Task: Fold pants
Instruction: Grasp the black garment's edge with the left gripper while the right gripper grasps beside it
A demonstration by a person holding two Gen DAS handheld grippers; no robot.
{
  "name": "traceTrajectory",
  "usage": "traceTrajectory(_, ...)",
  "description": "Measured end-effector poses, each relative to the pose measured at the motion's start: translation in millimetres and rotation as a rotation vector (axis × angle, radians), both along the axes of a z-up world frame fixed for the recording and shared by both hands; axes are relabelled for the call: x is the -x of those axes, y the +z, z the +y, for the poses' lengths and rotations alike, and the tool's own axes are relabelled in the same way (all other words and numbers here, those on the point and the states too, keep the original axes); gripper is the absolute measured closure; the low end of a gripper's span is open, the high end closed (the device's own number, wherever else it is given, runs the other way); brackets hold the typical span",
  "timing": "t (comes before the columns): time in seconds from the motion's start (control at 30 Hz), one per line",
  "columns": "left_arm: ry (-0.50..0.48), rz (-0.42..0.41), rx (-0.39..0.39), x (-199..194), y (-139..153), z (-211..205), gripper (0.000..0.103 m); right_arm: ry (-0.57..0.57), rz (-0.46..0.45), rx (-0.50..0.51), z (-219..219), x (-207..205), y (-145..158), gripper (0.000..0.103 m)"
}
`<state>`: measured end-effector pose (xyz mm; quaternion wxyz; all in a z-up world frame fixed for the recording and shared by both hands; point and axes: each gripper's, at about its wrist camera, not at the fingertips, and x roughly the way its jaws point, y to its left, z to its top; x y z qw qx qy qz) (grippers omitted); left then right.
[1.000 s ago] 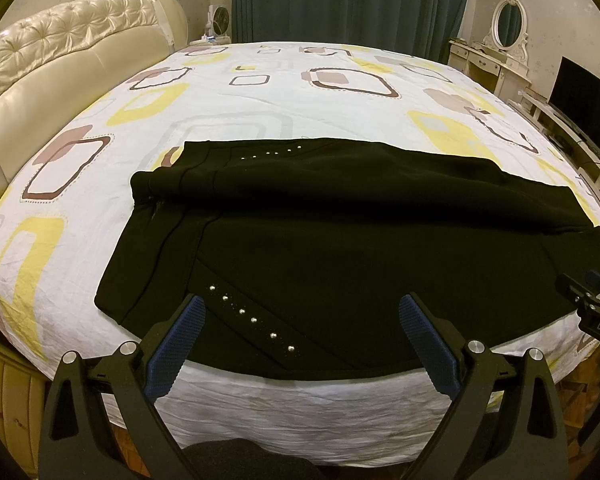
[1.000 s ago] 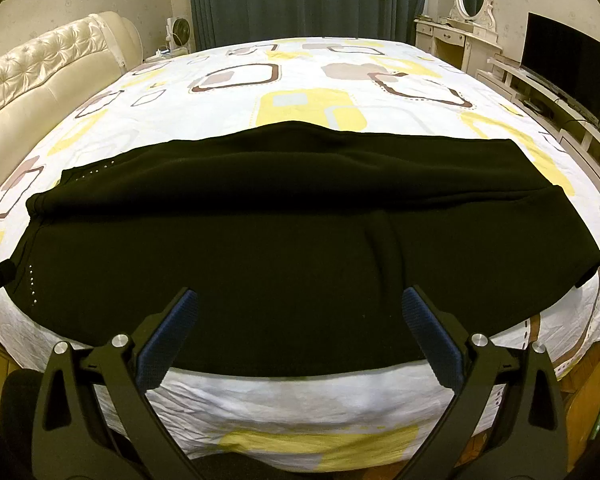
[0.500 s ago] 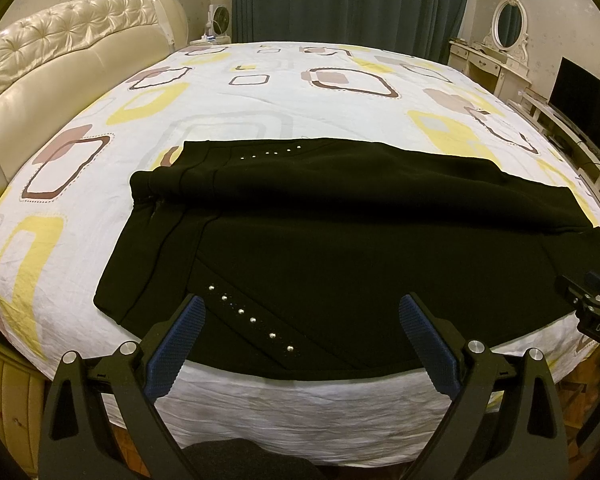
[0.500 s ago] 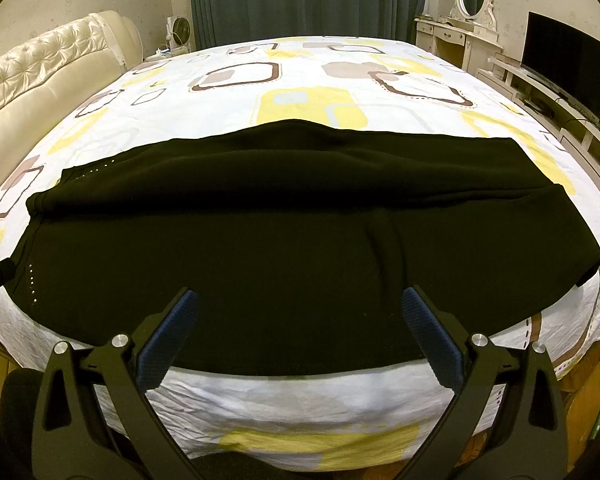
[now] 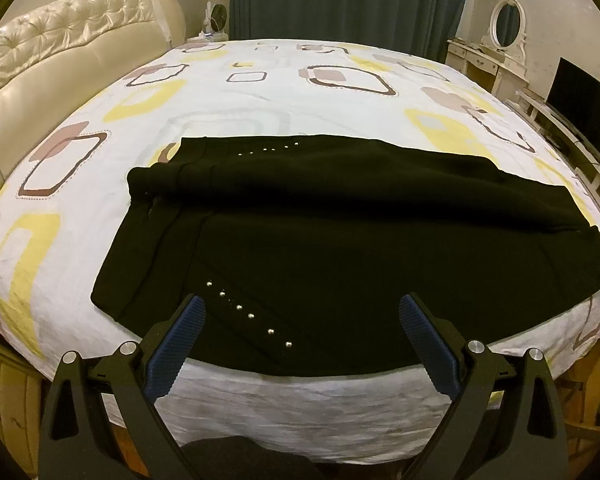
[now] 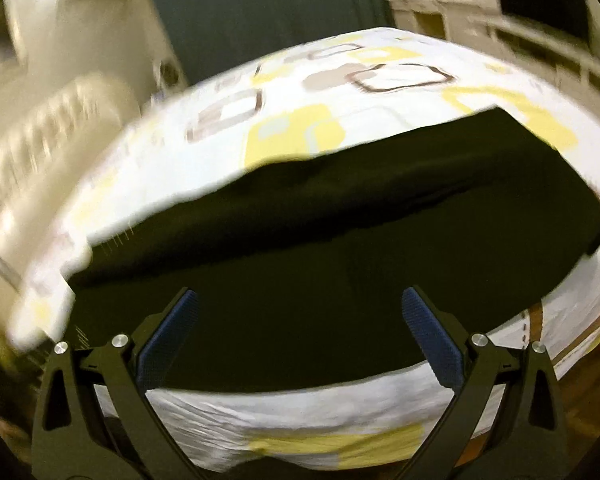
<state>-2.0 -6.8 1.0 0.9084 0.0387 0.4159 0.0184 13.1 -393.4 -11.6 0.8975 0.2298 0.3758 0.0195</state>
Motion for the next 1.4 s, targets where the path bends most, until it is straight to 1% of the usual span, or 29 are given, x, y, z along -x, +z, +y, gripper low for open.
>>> traceTrajectory(0.07, 0.000, -0.019, 0.032, 1, 0, 1, 0.006, -0.091, -0.033, -0.141, -51, 17, 6, 0.002)
traceTrajectory(0.13, 0.002, -0.021, 0.035, 0, 0, 2, 0.006, -0.190, -0.059, -0.254, -95, 35, 6, 0.002)
traceTrajectory(0.17, 0.001, -0.019, 0.037, 0, 0, 2, 0.006, -0.263, -0.076, -0.350, -126, 50, -1, 0.002)
traceTrajectory(0.27, 0.002, -0.009, 0.021, -1, 0, 2, 0.006, -0.407, -0.089, -0.571, -184, 76, -31, 0.002)
traceTrajectory(0.3, 0.003, -0.006, 0.018, -1, -1, 2, 0.006, -0.459, -0.088, -0.664, -202, 84, -49, 0.002)
traceTrajectory(0.4, 0.006, -0.002, 0.027, -4, -3, 3, 0.006, -0.515, -0.074, -0.857, -228, 86, -92, 0.002)
traceTrajectory(0.47, 0.013, -0.002, 0.023, -5, -5, 4, 0.006, -0.550, -0.066, -0.903, -235, 79, -111, 0.002)
traceTrajectory(0.5, 0.019, -0.005, 0.019, -6, -6, 5, 0.006, -0.562, -0.072, -0.913, -238, 74, -112, 0.002)
traceTrajectory(0.57, 0.036, -0.009, 0.018, -9, -10, 9, 0.006, -0.572, -0.102, -0.908, -251, 59, -113, 0.002)
traceTrajectory(0.63, 0.057, 0.006, 0.013, -11, -15, 15, 0.006, -0.606, -0.113, -0.890, -258, 50, -112, 0.002)
traceTrajectory(0.67, 0.066, 0.011, 0.012, -13, -17, 17, 0.006, -0.615, -0.131, -0.900, -266, 45, -113, 0.002)
traceTrajectory(0.7, 0.075, 0.024, 0.008, -13, -19, 20, 0.006, -0.620, -0.129, -0.902, -272, 40, -112, 0.010)
traceTrajectory(0.73, 0.087, 0.031, 0.007, -14, -20, 23, 0.006, -0.622, -0.111, -0.897, -277, 36, -114, 0.036)
traceTrajectory(0.77, 0.095, 0.035, 0.005, -15, -20, 26, 0.006, -0.620, -0.094, -0.893, -281, 33, -115, 0.050)
traceTrajectory(0.8, 0.102, 0.036, 0.003, -16, -20, 28, 0.006, -0.612, -0.090, -0.892, -284, 31, -115, 0.070)
traceTrajectory(0.83, 0.107, 0.039, 0.000, -16, -21, 30, 0.006, -0.606, -0.093, -0.879, -288, 31, -115, 0.083)
traceTrajectory(0.87, 0.110, 0.073, -0.008, -17, -22, 30, 0.006, -0.603, -0.095, -0.845, -292, 33, -110, 0.087)
traceTrajectory(0.9, 0.113, 0.076, -0.008, -18, -22, 31, 0.006, -0.593, -0.105, -0.757, -296, 33, -100, 0.095)
traceTrajectory(0.93, 0.116, 0.068, -0.004, -18, -22, 32, 0.006, -0.580, -0.120, -0.666, -298, 35, -90, 0.097)
traceTrajectory(1.0, 0.119, 0.076, -0.001, -20, -21, 32, 0.006, -0.534, -0.155, -0.436, -295, 40, -68, 0.097)
traceTrajectory(1.03, 0.118, 0.078, 0.001, -21, -21, 31, 0.006, -0.516, -0.129, -0.370, -295, 41, -70, 0.097)
traceTrajectory(1.07, 0.114, 0.039, 0.010, -21, -21, 33, 0.006, -0.515, -0.099, -0.349, -299, 40, -76, 0.097)
traceTrajectory(1.1, 0.112, 0.046, 0.016, -23, -22, 32, 0.006, -0.522, -0.047, -0.337, -304, 41, -88, 0.097)
traceTrajectory(1.17, 0.107, 0.055, 0.010, -25, -22, 31, 0.006, -0.529, 0.016, -0.330, -312, 40, -107, 0.097)
traceTrajectory(1.2, 0.104, 0.063, 0.009, -26, -22, 30, 0.006, -0.517, 0.017, -0.348, -316, 41, -114, 0.098)
traceTrajectory(1.27, 0.098, 0.065, 0.004, -28, -21, 30, 0.006, -0.515, 0.000, -0.361, -321, 43, -112, 0.096)
traceTrajectory(1.3, 0.092, 0.063, 0.002, -28, -20, 31, 0.006, -0.530, -0.007, -0.358, -325, 46, -108, 0.092)
traceTrajectory(1.33, 0.088, 0.072, 0.009, -30, -20, 30, 0.006, -0.568, -0.016, -0.353, -330, 52, -104, 0.084)
traceTrajectory(1.4, 0.067, 0.076, 0.017, -32, -19, 35, 0.006, -0.675, 0.004, -0.320, -340, 66, -98, 0.078)
